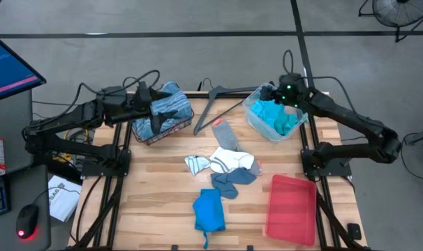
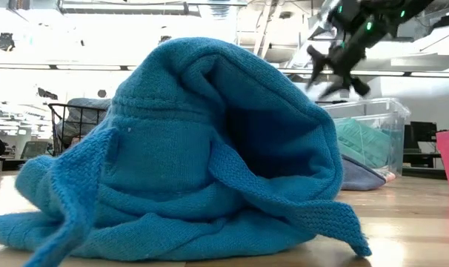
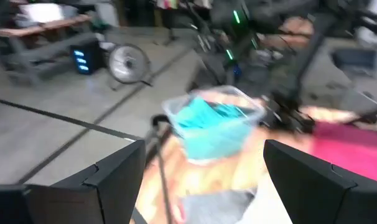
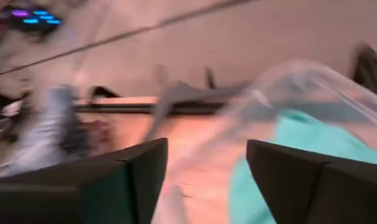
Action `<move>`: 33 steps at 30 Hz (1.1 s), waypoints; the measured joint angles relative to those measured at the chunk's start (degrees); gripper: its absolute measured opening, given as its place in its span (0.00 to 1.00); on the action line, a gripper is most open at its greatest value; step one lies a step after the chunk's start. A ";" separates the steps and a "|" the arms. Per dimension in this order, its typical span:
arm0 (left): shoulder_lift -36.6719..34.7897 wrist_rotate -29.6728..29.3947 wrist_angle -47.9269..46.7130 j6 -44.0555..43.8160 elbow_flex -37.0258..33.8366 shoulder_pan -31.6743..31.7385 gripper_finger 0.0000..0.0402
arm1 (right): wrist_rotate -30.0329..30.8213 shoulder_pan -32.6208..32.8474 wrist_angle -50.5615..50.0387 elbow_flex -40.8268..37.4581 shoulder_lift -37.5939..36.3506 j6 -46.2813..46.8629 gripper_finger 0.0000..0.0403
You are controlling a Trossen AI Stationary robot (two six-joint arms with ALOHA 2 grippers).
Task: Pick & Place Cloths
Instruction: Put the blue shorts into the transparent bin
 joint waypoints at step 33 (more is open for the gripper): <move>29.99 0.57 30.93 -24.05 -17.84 -31.53 0.77 | 10.40 41.83 -3.27 10.90 0.34 -3.12 0.58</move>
